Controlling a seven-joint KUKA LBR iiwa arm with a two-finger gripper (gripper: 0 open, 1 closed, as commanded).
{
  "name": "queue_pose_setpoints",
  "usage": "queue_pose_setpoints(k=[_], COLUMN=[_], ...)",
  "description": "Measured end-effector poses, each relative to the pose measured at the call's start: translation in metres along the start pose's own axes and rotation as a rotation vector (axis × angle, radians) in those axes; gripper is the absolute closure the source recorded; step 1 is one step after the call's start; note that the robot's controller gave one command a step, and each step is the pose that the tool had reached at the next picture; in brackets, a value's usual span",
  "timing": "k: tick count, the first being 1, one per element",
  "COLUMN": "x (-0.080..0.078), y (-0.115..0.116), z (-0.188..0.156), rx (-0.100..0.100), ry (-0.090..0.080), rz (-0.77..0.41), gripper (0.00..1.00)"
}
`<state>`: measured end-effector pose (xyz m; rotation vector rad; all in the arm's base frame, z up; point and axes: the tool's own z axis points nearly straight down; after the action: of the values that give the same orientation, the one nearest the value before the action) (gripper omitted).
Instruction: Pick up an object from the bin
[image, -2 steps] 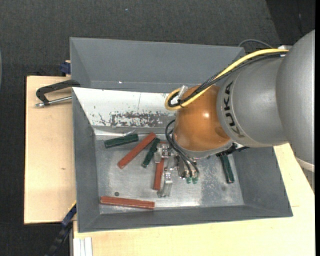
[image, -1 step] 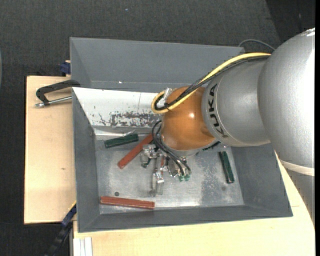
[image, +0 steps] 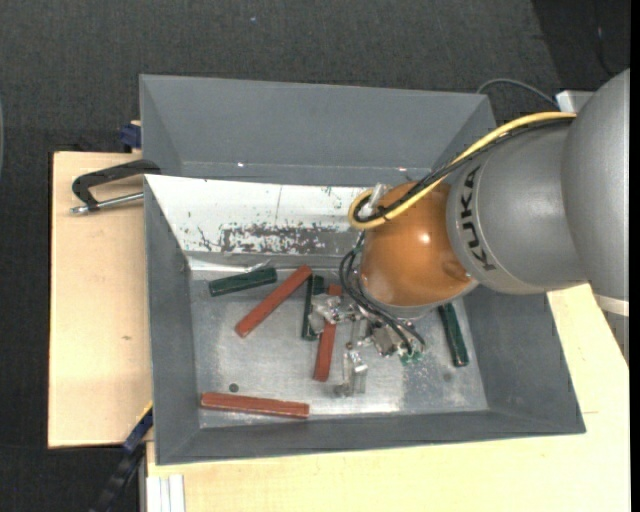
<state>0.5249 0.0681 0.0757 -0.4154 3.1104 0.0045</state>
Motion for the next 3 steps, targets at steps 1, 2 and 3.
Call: queue_pose_setpoints(k=[1,2,3], x=[-0.026,-0.034,-0.04], y=[-0.013,0.039,0.035], z=[-0.032,-0.035,-0.024], rx=[0.005,0.002,-0.002], ry=[0.008,-0.004,-0.001], rz=[-0.075,-0.005,0.13], gripper=[0.0,0.0,0.0])
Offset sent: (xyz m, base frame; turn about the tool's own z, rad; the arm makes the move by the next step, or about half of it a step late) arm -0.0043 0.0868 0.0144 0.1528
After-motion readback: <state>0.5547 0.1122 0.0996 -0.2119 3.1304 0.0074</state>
